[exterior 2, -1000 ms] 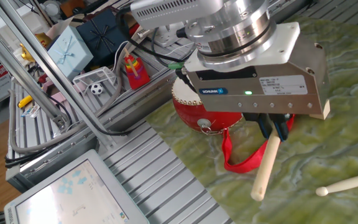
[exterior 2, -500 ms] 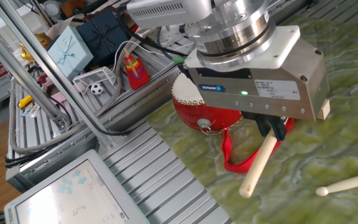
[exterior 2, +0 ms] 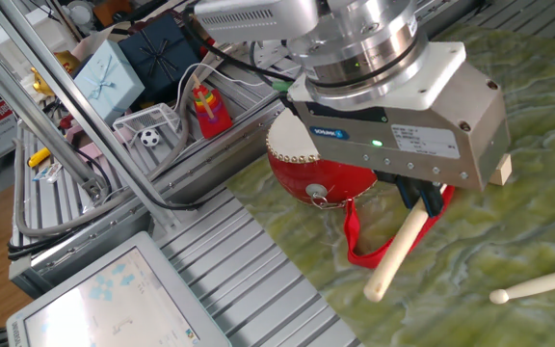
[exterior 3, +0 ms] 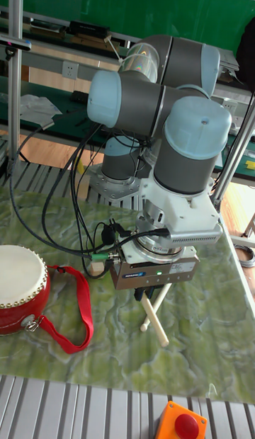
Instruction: Play the drum
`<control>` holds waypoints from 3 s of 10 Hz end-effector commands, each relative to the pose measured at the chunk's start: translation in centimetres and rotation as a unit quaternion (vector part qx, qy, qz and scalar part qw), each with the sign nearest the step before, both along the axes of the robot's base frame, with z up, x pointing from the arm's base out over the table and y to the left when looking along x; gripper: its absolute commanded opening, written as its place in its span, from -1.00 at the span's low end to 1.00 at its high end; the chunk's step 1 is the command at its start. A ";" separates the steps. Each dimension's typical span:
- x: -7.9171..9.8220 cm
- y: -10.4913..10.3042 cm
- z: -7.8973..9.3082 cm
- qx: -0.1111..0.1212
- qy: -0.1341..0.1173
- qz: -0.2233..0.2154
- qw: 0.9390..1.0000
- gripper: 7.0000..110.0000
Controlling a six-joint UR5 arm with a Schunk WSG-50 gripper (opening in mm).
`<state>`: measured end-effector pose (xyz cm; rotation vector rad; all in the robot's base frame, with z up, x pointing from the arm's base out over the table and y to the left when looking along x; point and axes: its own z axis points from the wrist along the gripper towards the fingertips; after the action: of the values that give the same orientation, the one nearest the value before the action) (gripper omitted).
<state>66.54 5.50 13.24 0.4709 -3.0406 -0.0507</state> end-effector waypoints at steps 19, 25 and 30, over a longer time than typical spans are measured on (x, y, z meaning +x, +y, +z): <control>-0.5 -26.0 -0.1 -0.068 -0.024 -0.061 0.995 -1.00; 4.0 -23.4 -3.9 -0.009 -0.072 -0.041 0.997 -1.00; 4.3 -23.1 -3.8 -0.007 -0.070 -0.039 0.997 -1.00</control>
<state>70.38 -17.98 9.45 0.3708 -3.1838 0.0265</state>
